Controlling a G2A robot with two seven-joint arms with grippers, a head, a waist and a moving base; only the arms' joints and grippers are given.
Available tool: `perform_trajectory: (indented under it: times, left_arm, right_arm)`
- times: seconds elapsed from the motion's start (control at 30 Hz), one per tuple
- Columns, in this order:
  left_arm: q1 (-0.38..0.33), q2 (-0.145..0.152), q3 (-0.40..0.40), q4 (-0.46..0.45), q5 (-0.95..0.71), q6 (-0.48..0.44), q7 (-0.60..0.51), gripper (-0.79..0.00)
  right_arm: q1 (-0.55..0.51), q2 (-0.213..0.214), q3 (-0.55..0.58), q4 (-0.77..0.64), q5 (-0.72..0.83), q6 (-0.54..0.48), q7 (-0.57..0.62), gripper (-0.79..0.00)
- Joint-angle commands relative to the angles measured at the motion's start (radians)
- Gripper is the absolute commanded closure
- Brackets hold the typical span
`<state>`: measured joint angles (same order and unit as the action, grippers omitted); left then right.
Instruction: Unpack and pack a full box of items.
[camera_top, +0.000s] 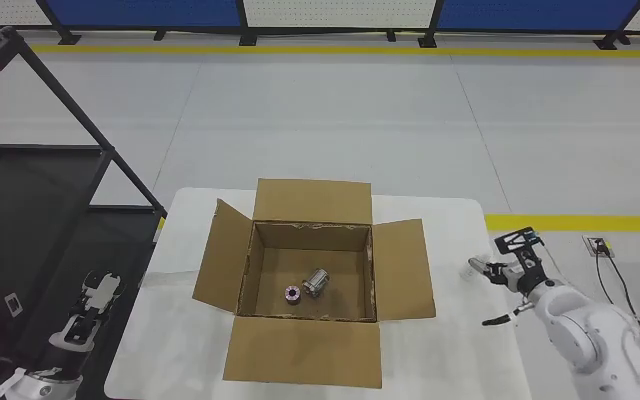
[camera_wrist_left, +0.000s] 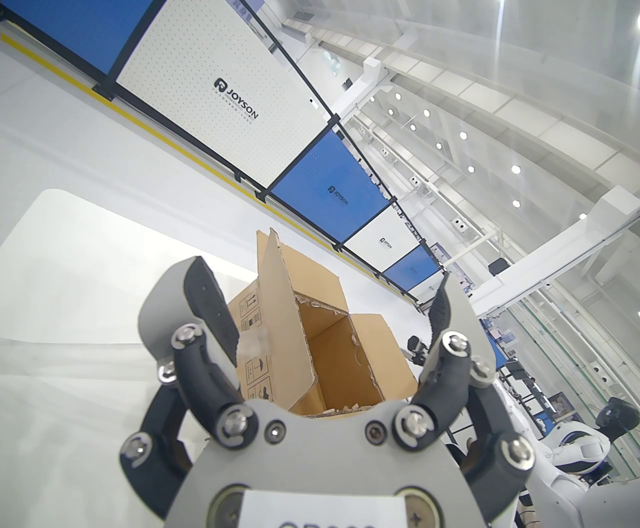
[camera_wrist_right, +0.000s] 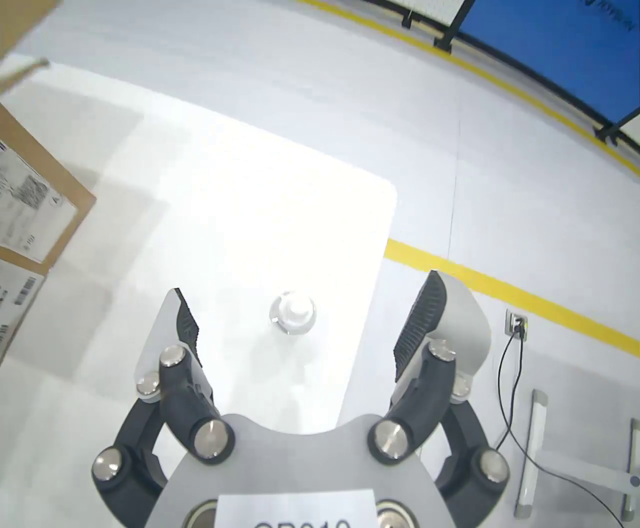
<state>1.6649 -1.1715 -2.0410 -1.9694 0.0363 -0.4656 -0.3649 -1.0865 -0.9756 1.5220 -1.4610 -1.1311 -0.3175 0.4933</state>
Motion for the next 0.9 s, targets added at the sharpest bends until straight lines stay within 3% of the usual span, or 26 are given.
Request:
perform_trajectory:
  times: [0.0, 0.17, 0.2, 0.23, 0.33, 0.63, 0.87]
  left_arm:
    - [0.0, 0.0, 0.0, 0.0, 0.0, 0.0, 0.0, -0.785]
    - [0.0, 0.0, 0.0, 0.0, 0.0, 0.0, 0.0, -0.785]
    - [0.0, 0.0, 0.0, 0.0, 0.0, 0.0, 0.0, -0.785]
    - [0.0, 0.0, 0.0, 0.0, 0.0, 0.0, 0.0, -0.785]
    - [0.0, 0.0, 0.0, 0.0, 0.0, 0.0, 0.0, -0.785]
    - [0.0, 0.0, 0.0, 0.0, 0.0, 0.0, 0.0, -0.785]
    - [0.0, 0.0, 0.0, 0.0, 0.0, 0.0, 0.0, -0.785]
  right_arm:
    - [0.048, -0.003, -0.023, 0.069, 0.027, -0.029, 0.029, -0.785]
    - [0.153, -0.013, -0.074, 0.243, 0.093, -0.103, 0.059, -0.785]
    - [0.172, -0.016, -0.084, 0.277, 0.106, -0.109, 0.065, -0.69]
    - [0.192, -0.018, -0.093, 0.308, 0.112, -0.113, 0.077, -0.468]
    - [0.237, -0.023, -0.114, 0.375, 0.132, -0.138, 0.083, -0.025]
    - [0.27, -0.021, -0.126, 0.423, 0.158, -0.215, 0.062, 0.0]
    - [0.256, -0.013, -0.111, 0.349, 0.162, -0.236, 0.054, 0.0]
